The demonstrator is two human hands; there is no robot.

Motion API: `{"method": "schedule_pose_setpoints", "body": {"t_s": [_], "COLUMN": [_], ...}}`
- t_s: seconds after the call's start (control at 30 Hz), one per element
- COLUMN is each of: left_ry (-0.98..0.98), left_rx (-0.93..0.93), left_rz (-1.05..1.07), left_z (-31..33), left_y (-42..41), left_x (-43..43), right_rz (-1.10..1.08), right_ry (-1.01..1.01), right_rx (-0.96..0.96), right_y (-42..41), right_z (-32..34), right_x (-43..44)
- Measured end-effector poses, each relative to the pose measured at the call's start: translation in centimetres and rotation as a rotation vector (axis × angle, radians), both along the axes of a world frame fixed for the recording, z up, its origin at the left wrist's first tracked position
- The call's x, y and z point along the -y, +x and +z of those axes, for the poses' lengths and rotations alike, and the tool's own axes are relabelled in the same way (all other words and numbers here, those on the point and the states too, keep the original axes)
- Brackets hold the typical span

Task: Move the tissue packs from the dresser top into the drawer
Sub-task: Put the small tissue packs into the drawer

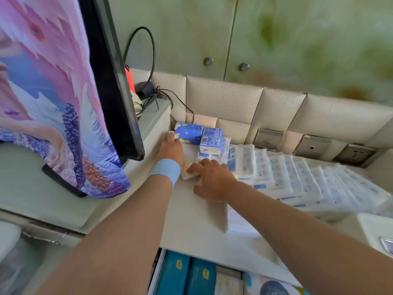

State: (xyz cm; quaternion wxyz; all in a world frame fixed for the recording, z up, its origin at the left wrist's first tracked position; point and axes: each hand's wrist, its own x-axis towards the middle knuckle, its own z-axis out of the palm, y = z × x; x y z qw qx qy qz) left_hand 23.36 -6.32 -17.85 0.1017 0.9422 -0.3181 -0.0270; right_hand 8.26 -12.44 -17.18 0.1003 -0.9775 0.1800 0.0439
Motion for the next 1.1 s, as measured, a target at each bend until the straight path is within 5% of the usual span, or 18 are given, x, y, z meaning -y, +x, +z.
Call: {"method": "schedule_pose_setpoints", "body": {"t_s": [0.37,0.47,0.6,0.7,0.87,1.1], "left_ry": [-0.057,-0.040,-0.100,-0.005,0.047,0.241], "left_rx": [0.034,0.007,-0.069,-0.247,-0.131,-0.253], "left_rz": [-0.111,-0.061,-0.009,-0.064,-0.168,-0.340], "left_z": [0.8,2.2,2.2,1.3,1.3,1.5], "left_y": [-1.2,-2.9,-4.2,-5.1,-6.2,-8.2], "left_x": [-5.4,-8.2,-11.5,-13.6,-13.8,-14.1], "right_rz": [0.148,-0.024,-0.281,-0.194,-0.063,0.042], "right_ry": [0.194,0.027,-0.131,-0.098,-0.043,-0.070], "right_rx": [-0.061,0.028,-0.186,-0.197,-0.219,-0.168], "right_y": [-2.4,-3.1,-4.1,-4.3,-4.3,-5.5], "right_z": [1.9,2.1,2.0,1.6,1.4,0.8], "right_x": [-4.2,-4.7,-4.7,-5.5,-6.9,-8.1]}}
